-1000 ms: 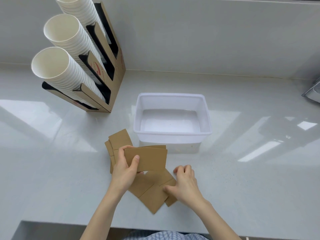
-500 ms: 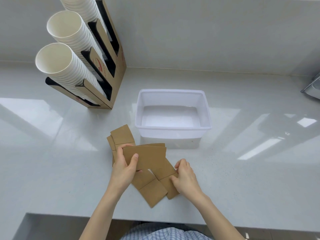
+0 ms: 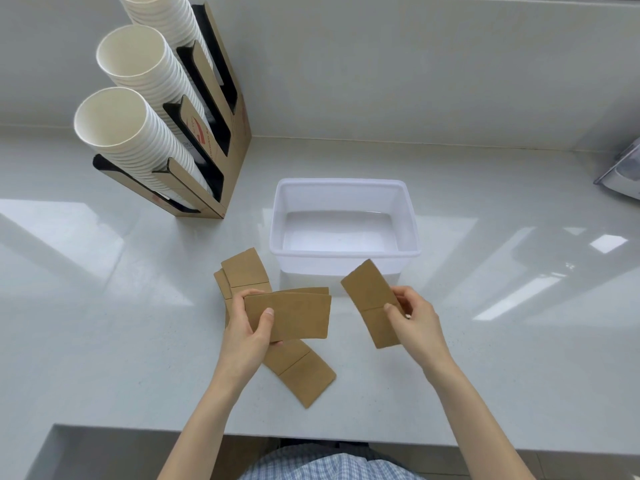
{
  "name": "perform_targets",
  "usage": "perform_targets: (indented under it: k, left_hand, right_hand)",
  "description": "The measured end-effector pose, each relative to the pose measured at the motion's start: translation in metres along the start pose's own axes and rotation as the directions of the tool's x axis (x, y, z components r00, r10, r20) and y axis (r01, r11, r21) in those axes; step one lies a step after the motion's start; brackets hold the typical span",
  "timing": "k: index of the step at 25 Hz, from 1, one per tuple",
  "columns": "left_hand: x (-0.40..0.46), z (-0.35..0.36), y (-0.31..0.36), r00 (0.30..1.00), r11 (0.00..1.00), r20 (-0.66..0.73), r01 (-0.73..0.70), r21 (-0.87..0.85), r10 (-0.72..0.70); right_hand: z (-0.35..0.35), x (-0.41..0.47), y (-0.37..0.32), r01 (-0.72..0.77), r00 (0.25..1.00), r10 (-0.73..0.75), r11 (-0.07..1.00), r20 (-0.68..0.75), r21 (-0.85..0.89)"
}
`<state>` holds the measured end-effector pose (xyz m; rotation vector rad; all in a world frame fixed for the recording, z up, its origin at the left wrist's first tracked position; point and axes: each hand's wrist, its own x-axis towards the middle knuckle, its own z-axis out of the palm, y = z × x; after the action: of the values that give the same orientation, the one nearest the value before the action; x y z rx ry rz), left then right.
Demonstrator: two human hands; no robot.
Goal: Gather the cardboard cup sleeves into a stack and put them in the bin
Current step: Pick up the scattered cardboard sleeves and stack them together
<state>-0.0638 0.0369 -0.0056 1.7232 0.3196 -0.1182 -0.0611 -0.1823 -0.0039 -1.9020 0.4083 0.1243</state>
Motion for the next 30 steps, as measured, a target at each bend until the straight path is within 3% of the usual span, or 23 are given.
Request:
perform_targets:
  k: [2, 4, 7, 15, 22, 30]
  left_hand:
    - [-0.001, 0.000, 0.001, 1.000, 1.000, 0.012, 0.002, -0.006, -0.002]
    - [-0.003, 0.002, 0.003, 1.000, 1.000, 0.025, 0.002, -0.007, -0.002]
    - [-0.005, 0.006, 0.005, 0.999, 1.000, 0.040, 0.008, -0.009, -0.007]
    - [-0.010, 0.015, 0.009, 0.997, 1.000, 0.075, -0.003, -0.007, 0.004]
    - [-0.011, 0.020, 0.008, 0.993, 1.000, 0.116, -0.010, 0.003, 0.010]
    - [-0.007, 0.002, 0.006, 1.000, 1.000, -0.003, -0.025, -0.012, 0.025]
  right_hand:
    - [-0.008, -0.002, -0.010, 0.025, 0.998, -0.030, 0.995, 0.046, 0.098]
    - [-0.011, -0.004, -0.019, 0.029, 0.982, -0.054, 0.990, 0.180, 0.140]
    - [-0.002, -0.005, -0.025, 0.114, 0.943, -0.105, 0.993, 0.317, -0.012]
    - [0.027, -0.001, -0.031, 0.329, 0.919, -0.238, 0.902, 0.313, -0.279]
    - [0.041, 0.001, -0.032, 0.385, 0.905, -0.307, 0.886, 0.294, -0.260]
    - [0.046, 0.000, -0.026, 0.344, 0.927, -0.293, 0.913, 0.235, -0.220]
